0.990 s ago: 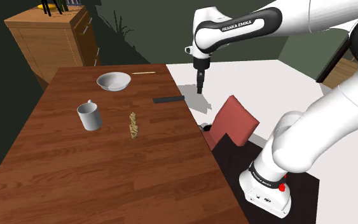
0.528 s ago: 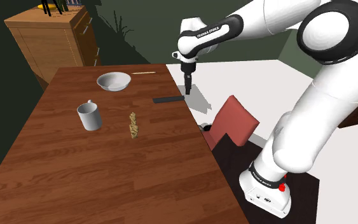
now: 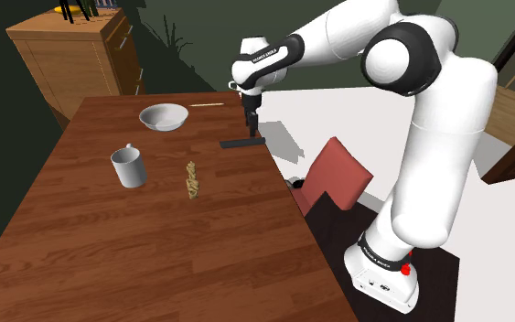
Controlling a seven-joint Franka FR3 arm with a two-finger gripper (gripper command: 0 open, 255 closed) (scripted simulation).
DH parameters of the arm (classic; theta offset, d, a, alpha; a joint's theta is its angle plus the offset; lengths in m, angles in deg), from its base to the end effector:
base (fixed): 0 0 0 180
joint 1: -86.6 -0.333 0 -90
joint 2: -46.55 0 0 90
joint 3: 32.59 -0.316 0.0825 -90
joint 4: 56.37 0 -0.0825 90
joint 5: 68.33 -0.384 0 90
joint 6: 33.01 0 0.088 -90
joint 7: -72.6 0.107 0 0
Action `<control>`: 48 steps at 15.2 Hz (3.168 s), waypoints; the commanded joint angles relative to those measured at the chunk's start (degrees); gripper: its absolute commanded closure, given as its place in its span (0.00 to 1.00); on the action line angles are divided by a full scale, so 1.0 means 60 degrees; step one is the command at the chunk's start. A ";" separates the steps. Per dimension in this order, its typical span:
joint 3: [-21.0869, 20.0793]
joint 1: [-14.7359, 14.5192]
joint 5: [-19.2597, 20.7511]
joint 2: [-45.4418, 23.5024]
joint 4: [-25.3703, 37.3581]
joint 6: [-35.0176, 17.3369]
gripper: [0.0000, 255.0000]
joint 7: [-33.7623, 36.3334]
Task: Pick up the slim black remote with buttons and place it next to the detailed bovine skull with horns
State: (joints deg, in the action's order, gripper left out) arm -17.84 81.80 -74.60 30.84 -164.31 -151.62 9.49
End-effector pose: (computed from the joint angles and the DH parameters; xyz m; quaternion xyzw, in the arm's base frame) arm 0.6016 -0.0921 0.3615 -0.9044 -0.4247 0.0237 0.0329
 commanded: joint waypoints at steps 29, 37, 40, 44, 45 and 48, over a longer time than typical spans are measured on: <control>-0.0107 0.0004 -0.0178 -0.0448 -0.0029 -0.0472 1.00 -0.0170; -0.0050 -0.0032 -0.0009 0.0017 0.0405 0.0408 1.00 -0.0040; -0.0034 -0.0041 0.0044 0.0163 0.0605 0.0747 1.00 0.0003; -0.0016 -0.0050 0.0106 0.0333 0.0902 0.1207 1.00 0.0054; -0.0013 -0.0051 0.0120 0.0371 0.0982 0.1323 1.00 0.0066; -0.0003 -0.0054 0.0157 0.0473 0.1236 0.1675 1.00 0.0099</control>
State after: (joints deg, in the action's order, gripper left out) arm -17.92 81.40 -73.71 33.53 -157.36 -142.20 10.15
